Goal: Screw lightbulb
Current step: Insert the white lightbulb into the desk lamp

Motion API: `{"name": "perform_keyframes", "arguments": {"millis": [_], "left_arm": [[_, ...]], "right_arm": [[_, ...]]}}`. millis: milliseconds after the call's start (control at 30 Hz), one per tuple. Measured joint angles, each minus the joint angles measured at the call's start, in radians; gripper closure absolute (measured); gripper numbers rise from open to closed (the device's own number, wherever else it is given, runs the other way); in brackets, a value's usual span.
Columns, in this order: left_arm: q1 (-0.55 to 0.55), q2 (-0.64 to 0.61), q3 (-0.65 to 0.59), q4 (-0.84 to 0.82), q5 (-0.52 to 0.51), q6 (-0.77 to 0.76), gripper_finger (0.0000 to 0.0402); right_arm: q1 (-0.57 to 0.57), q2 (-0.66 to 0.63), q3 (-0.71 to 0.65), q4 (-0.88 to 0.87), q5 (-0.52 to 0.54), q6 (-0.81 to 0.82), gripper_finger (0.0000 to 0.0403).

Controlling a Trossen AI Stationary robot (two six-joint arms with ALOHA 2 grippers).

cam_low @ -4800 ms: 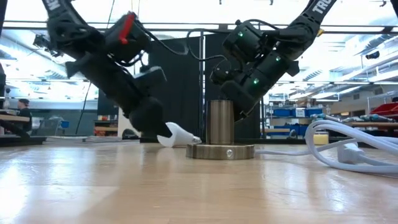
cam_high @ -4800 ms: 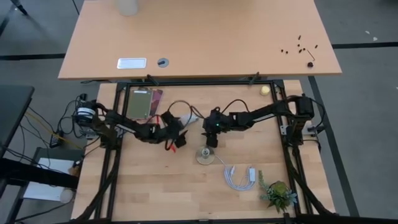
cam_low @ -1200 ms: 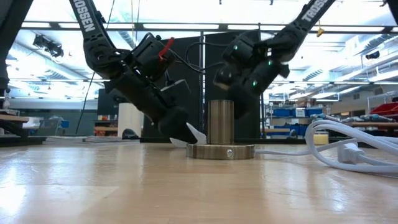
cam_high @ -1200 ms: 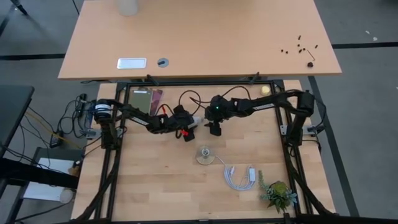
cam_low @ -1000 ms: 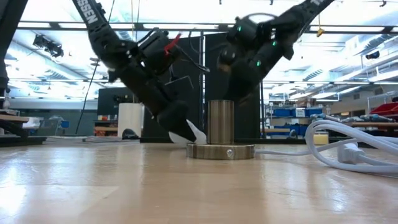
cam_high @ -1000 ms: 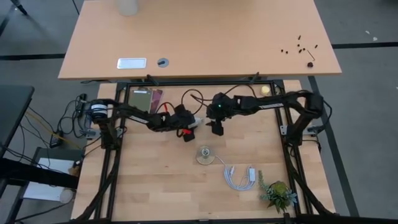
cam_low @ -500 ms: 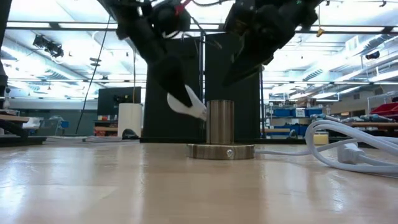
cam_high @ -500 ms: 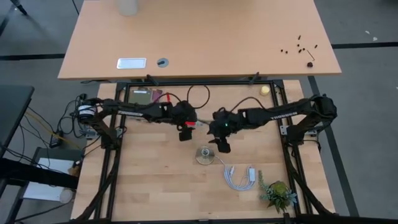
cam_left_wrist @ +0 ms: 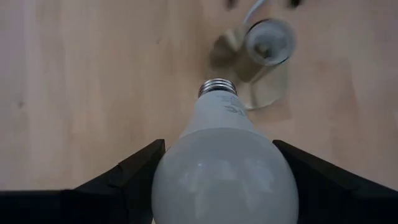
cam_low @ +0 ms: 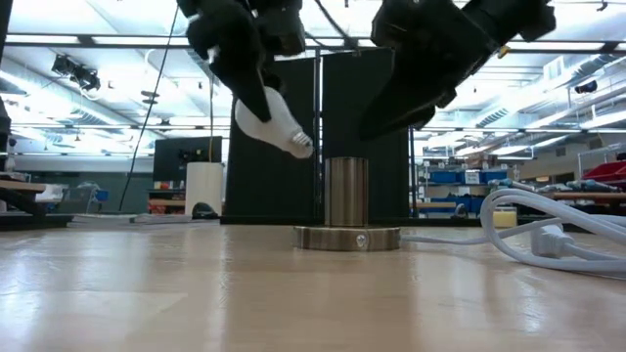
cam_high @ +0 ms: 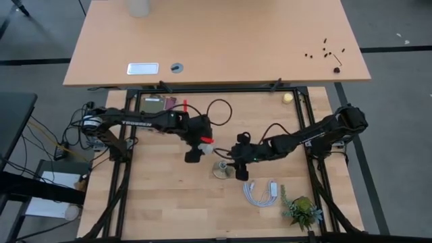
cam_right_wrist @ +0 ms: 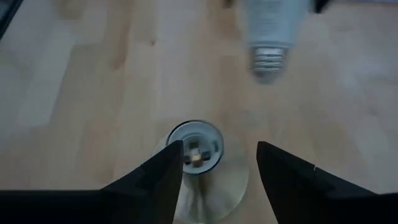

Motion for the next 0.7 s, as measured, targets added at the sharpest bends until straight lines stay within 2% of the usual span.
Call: {"name": "perform_keyframes", "arguments": {"millis": [100, 167, 467, 700], "left_arm": [[-0.032, 0.0, 0.003, 0.025, 0.002, 0.0, 0.0119], [-0.047, 0.0, 0.005, 0.063, 0.004, 0.0, 0.0119], [-0.078, 0.0, 0.006, 0.09, 0.004, -0.003, 0.0119], [-0.089, 0.0, 0.003, 0.206, 0.003, -0.001, 0.0119]], "right_arm": [[0.024, 0.0, -0.021, 0.099, 0.136, -0.002, 0.0189], [0.03, 0.0, -0.022, 0.152, 0.187, -0.021, 0.0189], [0.02, 0.0, -0.022, 0.224, 0.193, -0.038, 0.0189], [0.016, 0.001, -0.023, 0.217, 0.192, -0.039, 0.0189]]}}
